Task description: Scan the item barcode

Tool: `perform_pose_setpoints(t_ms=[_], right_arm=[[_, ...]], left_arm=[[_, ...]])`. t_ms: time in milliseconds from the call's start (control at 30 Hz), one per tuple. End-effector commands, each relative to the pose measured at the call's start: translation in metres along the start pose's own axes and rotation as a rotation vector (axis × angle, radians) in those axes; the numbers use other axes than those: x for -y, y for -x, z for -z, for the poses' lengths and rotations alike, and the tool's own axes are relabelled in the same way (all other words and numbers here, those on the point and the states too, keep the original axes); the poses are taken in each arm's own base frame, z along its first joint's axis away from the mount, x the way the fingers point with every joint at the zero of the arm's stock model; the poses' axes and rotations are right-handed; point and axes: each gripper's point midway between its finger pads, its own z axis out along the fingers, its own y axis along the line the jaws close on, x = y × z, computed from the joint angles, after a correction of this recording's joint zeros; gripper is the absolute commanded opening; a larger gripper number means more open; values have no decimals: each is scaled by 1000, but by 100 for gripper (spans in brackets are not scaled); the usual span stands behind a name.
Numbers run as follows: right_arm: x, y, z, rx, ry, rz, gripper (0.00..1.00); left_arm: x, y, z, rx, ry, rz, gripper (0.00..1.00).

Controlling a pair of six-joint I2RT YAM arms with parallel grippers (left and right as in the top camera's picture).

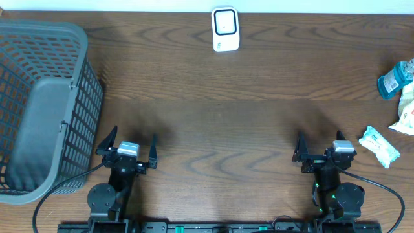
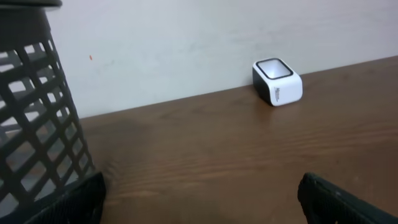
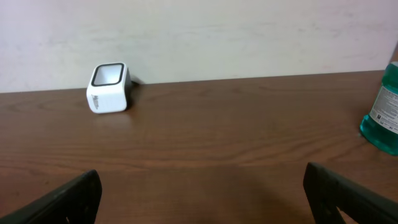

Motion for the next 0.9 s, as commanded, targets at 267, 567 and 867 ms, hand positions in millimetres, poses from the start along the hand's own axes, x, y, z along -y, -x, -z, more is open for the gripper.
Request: perform_pose_setpoints(t_ms=[267, 567, 867], right_arm=[[-2, -1, 0, 0, 6, 12, 99], [-2, -1, 0, 0, 6, 13, 99], [-2, -1, 0, 0, 6, 12, 99]], left_arm=[[0, -21, 1, -82, 7, 55, 99], [-16, -30, 3, -118, 110, 134, 99], [-17, -31, 3, -120, 112, 134, 99]])
